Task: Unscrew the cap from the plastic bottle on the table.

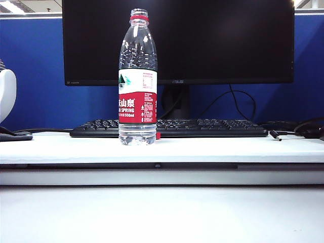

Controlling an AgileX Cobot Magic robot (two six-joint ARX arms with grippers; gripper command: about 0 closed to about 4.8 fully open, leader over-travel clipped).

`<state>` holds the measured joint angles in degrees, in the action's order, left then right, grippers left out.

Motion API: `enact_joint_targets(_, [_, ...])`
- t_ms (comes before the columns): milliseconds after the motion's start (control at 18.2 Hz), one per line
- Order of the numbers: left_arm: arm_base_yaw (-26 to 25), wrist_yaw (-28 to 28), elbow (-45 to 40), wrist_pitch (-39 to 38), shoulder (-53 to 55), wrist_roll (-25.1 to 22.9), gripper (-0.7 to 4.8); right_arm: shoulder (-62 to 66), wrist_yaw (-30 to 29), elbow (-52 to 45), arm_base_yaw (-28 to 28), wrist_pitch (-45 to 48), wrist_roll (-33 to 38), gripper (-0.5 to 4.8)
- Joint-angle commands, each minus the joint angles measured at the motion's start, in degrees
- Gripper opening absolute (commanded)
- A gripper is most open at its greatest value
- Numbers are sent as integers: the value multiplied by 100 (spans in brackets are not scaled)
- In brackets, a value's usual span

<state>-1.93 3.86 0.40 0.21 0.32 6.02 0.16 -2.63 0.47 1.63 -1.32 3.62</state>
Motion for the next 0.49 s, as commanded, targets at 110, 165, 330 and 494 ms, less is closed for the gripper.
enact_joint_targets(110, [0, 0, 2, 68, -13, -2, -4, -9, -7, -44, 55, 17, 24, -4])
enact_joint_targets(165, [0, 0, 2, 68, -13, -2, -4, -9, -7, -44, 55, 20, 24, -4])
enact_joint_targets(330, [0, 0, 2, 68, -13, -2, -4, -9, -11, -44, 48, 37, 31, -4])
enact_joint_targets(494, [0, 0, 2, 68, -13, -2, -4, -9, -9, -44, 7, 33, 28, -4])
